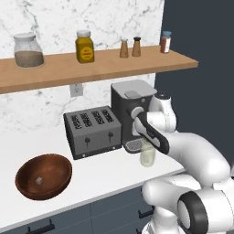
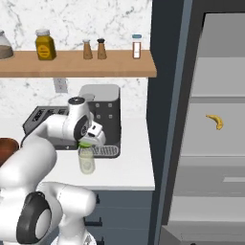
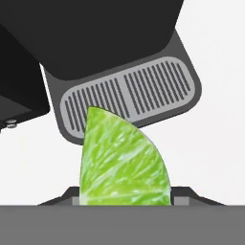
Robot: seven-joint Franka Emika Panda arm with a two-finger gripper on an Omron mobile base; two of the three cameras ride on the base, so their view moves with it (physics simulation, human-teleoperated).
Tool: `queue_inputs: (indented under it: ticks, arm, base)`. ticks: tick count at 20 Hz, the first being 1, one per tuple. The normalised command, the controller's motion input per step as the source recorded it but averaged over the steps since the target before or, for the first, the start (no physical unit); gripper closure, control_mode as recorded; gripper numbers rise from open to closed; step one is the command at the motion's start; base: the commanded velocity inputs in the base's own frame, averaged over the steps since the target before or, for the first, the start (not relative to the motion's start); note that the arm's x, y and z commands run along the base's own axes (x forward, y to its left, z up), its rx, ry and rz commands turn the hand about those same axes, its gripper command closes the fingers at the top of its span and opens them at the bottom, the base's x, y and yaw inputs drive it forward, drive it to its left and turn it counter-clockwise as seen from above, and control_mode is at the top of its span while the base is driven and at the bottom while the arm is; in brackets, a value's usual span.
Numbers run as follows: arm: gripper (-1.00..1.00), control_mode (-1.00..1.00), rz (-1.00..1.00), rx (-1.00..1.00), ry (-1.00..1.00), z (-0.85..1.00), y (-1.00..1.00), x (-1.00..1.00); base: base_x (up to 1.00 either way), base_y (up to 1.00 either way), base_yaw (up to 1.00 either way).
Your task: Grab a lemon wedge from the fridge and one ice cube from the ice bowl, and put them in the glass of lemonade.
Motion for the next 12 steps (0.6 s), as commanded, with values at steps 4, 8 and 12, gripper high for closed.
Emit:
queue_inputs:
  ticks: [4, 8, 12]
  arm:
    - [1.0, -1.0, 0.0, -0.01, 0.0, 0.0, 0.0, 0.03]
    - [1.0, -1.0, 0.0, 0.0, -0.02, 0.0, 0.0, -0.47]
    - [1.0, -1.0, 0.01, 0.0, -0.07, 0.05, 0.0, -0.28]
  base:
    - [0.0, 0.0, 0.0]
    - [0.0, 0.0, 0.0]
    - [0.0, 0.0, 0.0]
